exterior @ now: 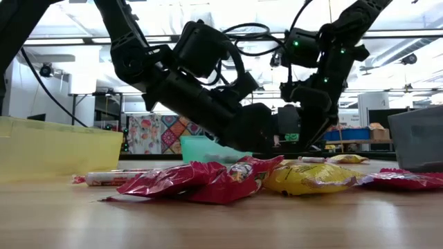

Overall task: Sort candy
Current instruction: Put the yellow candy into the yellow bin

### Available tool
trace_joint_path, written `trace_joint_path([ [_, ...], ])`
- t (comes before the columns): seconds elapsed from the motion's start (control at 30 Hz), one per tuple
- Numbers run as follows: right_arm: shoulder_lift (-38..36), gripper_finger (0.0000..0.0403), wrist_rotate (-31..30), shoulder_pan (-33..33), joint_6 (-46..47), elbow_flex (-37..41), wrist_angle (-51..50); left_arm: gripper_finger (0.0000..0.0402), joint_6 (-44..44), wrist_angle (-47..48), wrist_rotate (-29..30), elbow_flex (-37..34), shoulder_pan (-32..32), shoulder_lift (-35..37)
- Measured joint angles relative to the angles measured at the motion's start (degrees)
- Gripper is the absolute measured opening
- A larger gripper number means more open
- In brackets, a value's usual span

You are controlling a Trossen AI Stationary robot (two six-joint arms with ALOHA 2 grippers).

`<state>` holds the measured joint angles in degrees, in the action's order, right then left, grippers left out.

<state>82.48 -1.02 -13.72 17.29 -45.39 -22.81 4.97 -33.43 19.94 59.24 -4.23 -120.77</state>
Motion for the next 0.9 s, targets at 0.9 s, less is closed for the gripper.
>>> trace_joint_path([
  [0.9,0.00,0.0123,-0.54,0.00,1.17,0.70,1.27,0.0000,0.05,-1.32,0.44,0.00,0.04,0.00],
])
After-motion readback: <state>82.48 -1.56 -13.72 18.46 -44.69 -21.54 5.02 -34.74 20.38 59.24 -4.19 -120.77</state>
